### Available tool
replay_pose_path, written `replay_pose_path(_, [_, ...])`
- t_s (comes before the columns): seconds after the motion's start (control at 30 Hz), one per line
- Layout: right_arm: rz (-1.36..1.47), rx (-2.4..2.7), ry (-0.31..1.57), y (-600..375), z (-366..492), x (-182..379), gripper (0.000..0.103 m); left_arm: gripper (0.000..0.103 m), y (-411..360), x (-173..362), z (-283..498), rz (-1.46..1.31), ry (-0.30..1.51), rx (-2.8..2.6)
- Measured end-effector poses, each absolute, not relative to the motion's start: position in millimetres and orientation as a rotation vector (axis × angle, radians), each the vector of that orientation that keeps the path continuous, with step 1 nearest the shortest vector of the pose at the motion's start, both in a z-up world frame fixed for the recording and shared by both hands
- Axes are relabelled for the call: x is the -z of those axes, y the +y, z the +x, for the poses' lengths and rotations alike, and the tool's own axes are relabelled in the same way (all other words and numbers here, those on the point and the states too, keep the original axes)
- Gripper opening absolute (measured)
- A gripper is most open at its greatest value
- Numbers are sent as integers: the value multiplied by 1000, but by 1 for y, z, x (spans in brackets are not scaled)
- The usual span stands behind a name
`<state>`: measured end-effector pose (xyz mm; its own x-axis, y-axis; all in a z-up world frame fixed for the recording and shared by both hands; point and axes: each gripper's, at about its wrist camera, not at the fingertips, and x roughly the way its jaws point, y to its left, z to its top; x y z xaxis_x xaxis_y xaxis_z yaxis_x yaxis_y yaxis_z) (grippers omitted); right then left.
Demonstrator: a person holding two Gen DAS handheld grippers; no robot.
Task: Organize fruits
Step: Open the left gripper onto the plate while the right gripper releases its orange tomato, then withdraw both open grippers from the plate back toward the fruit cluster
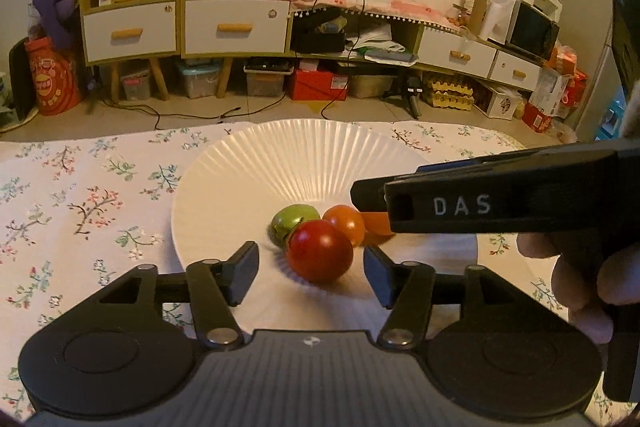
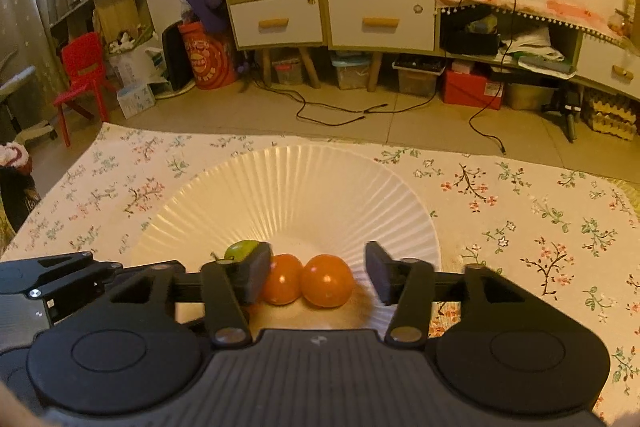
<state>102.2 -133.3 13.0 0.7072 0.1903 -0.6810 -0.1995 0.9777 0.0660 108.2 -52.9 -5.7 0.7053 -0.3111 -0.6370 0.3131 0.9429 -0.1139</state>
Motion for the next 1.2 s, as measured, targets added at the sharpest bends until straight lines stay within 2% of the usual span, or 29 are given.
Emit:
replay_pose_path(0.13, [-18, -226, 744, -131, 96, -20, 61, 69, -51, 0, 100, 15, 697, 334])
replay_pose_path(0.3, [-43, -216, 723, -131, 84, -27, 73, 76, -44, -5, 87, 26, 689, 326])
replay_pose_path(0.43, [-30, -206, 729, -136, 75, -29, 76, 82, -37, -10, 79, 36, 677, 318])
replay_pose_path(0.57, [-27, -188, 734, -139, 65, -28, 80, 85, -28, -11, 70, 53, 668, 304])
replay_pose_path(1.2, [-57, -217, 751, -128, 15, -15, 85, 90, 4, -3, 28, 131, 690, 287])
